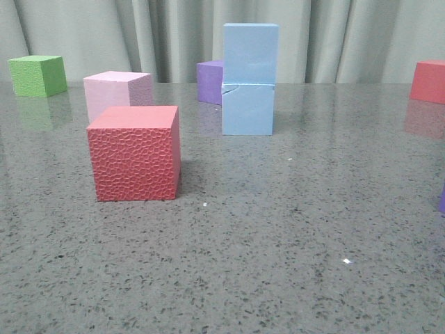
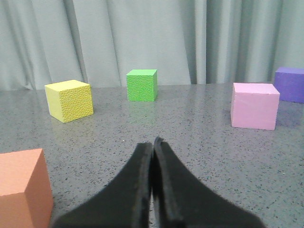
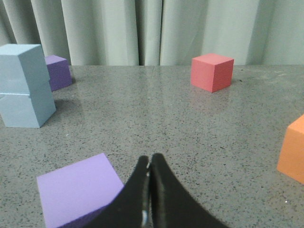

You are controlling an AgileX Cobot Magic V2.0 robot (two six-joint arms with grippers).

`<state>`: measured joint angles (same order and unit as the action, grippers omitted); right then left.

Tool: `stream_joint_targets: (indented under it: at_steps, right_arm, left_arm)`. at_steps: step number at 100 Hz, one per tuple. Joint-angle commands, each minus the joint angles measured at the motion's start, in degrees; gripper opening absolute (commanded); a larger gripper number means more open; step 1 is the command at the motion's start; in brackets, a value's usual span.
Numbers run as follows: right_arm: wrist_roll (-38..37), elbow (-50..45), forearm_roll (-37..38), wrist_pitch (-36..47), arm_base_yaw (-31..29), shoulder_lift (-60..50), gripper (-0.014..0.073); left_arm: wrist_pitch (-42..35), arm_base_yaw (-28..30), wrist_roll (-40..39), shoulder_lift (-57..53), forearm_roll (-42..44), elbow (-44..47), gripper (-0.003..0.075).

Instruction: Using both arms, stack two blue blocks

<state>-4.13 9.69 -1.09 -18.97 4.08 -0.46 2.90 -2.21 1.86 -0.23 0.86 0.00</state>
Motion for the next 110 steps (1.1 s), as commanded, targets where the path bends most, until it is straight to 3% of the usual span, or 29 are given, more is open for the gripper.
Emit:
stream_joint_targets:
  at_steps: [1, 48, 110]
  right_arm:
    - [0.40, -1.47, 0.03, 9.36, 0.06, -1.68, -0.0067]
    - [0.40, -10.34, 0.03, 22.03, 3.10, -1.68, -0.0067]
    - [0.40, -10.29, 0.03, 19.76, 3.10, -1.68, -0.0067]
  left_arm:
    - [-4.78, 0.15, -0.69, -1.84, -0.10, 2.44, -0.0019]
    - [-4.78, 0.15, -0.69, -1.84, -0.10, 2.44, -0.0019]
    - [-4.78, 0.15, -0.69, -1.84, -0.10, 2.44, -0.0019]
